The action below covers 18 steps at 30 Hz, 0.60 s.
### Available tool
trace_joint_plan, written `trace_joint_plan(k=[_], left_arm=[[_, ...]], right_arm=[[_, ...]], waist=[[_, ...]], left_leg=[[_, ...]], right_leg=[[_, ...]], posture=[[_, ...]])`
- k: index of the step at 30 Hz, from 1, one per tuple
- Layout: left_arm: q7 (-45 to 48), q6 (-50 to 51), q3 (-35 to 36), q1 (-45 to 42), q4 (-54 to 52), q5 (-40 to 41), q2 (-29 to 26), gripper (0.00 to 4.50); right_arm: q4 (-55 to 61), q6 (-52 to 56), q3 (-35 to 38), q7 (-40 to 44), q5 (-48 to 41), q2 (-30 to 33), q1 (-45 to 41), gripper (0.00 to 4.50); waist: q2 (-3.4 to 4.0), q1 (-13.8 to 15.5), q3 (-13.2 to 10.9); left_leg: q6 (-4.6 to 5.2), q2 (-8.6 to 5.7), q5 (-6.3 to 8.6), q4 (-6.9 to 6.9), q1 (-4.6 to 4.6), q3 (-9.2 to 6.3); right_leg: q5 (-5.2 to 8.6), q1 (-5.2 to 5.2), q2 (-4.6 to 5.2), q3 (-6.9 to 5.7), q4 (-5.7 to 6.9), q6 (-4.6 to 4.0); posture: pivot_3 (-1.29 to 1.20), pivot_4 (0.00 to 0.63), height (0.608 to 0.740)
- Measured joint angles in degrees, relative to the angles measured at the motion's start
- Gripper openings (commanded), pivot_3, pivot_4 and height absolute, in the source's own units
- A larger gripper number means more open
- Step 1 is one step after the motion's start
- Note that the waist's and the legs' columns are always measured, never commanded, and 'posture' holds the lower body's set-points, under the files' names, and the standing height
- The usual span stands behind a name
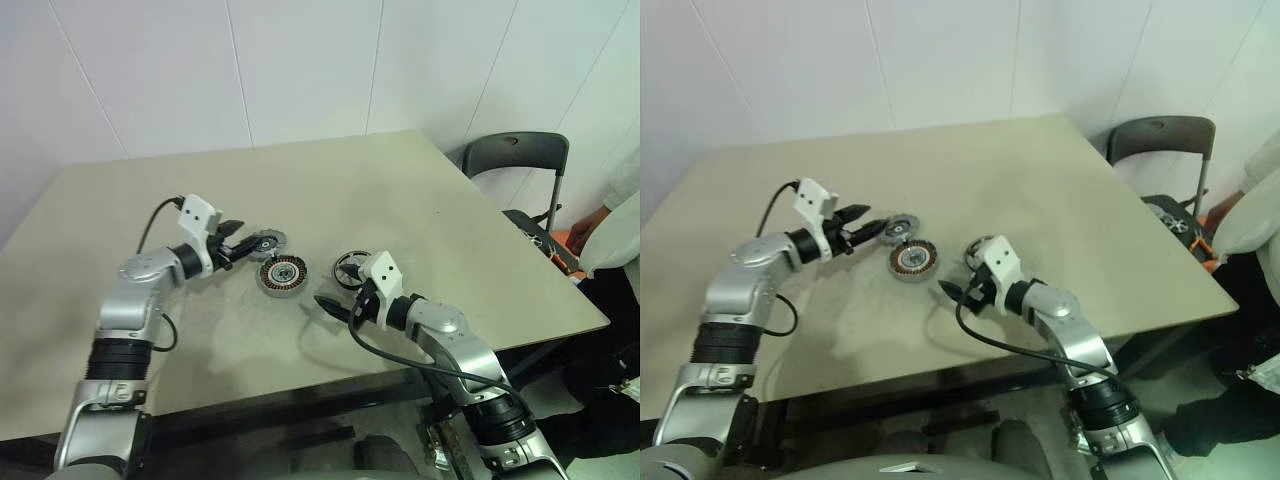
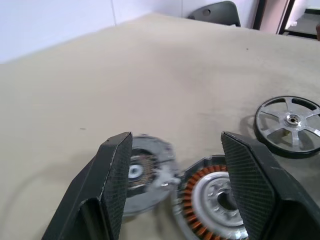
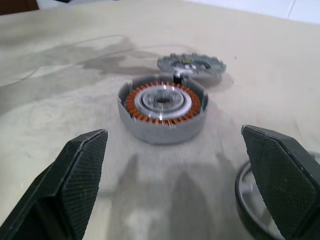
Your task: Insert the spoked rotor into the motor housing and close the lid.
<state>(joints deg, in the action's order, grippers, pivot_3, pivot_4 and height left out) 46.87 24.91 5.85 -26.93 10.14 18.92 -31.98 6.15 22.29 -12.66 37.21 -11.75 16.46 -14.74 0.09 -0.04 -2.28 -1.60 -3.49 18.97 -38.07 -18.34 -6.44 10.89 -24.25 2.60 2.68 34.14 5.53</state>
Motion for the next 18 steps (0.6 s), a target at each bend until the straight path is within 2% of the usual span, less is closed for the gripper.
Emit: trace_joint_plan(k=[1,4,9,12,14,18], left_arm=[[1.04,0.41,0.3,0.4,-0.14,0.54,-1.2,3.0],[2.75,1.78,0.87,2.75,-1.74,1.58,-3.12,3.04],[3.43,4.36,0.79,6.85,-7.7,3.62,-3.32,3.04],[2.36,5.78,0.91,8.6,-11.55,5.03,-2.63,3.04],[1.33,6.33,0.78,9.49,-13.06,5.49,-1.71,3.04],[0.04,7.37,0.76,10.73,-14.36,5.58,-1.44,3.04]], right_arm=[[-0.09,0.01,-0.01,0.21,-0.3,-0.35,-0.33,4.5],[-0.19,0.53,0.1,0.43,-1.17,-1.69,-1.83,3.94],[-0.3,0.61,0.08,1.48,-2.32,-1.96,-3.97,2.26],[-2.55,0.63,-0.17,1.58,-2.14,-2.43,-5.68,2.26],[-4.49,0.51,-0.25,1.74,-2.01,-3.08,-7.22,1.92],[-8.35,-0.4,-0.53,2.14,-1.63,-5.63,-12.41,0.72]], waist=[[0.0,-0.05,0.0],[0.0,-0.55,0.0],[-0.03,-0.68,-0.01],[-0.02,-0.77,-0.01],[-0.03,-0.78,-0.01],[-0.01,-1.08,-0.02]], left_leg=[[0.0,0.0,0.0,0.0,0.0,0.0],[0.0,0.06,0.0,0.0,-0.01,-0.01],[0.0,0.09,0.0,0.0,-0.01,-0.02],[0.0,0.1,0.0,0.0,0.01,0.01],[0.0,0.1,0.0,0.0,0.01,0.0],[-0.01,0.14,0.0,0.01,0.01,0.0]], right_leg=[[0.0,0.0,0.01,0.0,0.0,0.0],[0.0,-0.01,0.05,0.02,0.0,0.0],[0.0,-0.03,0.04,0.03,0.02,0.0],[0.0,-0.03,0.04,0.04,0.05,0.0],[-0.01,-0.04,0.02,0.04,0.07,-0.01],[-0.03,-0.11,-0.05,0.04,0.11,-0.05]], posture=[[0.0,0.0,0.74],[0.0,0.0,0.74],[0.0,0.0,0.74],[0.0,0.0,0.74],[0.0,0.0,0.74],[0.0,0.0,0.74]])
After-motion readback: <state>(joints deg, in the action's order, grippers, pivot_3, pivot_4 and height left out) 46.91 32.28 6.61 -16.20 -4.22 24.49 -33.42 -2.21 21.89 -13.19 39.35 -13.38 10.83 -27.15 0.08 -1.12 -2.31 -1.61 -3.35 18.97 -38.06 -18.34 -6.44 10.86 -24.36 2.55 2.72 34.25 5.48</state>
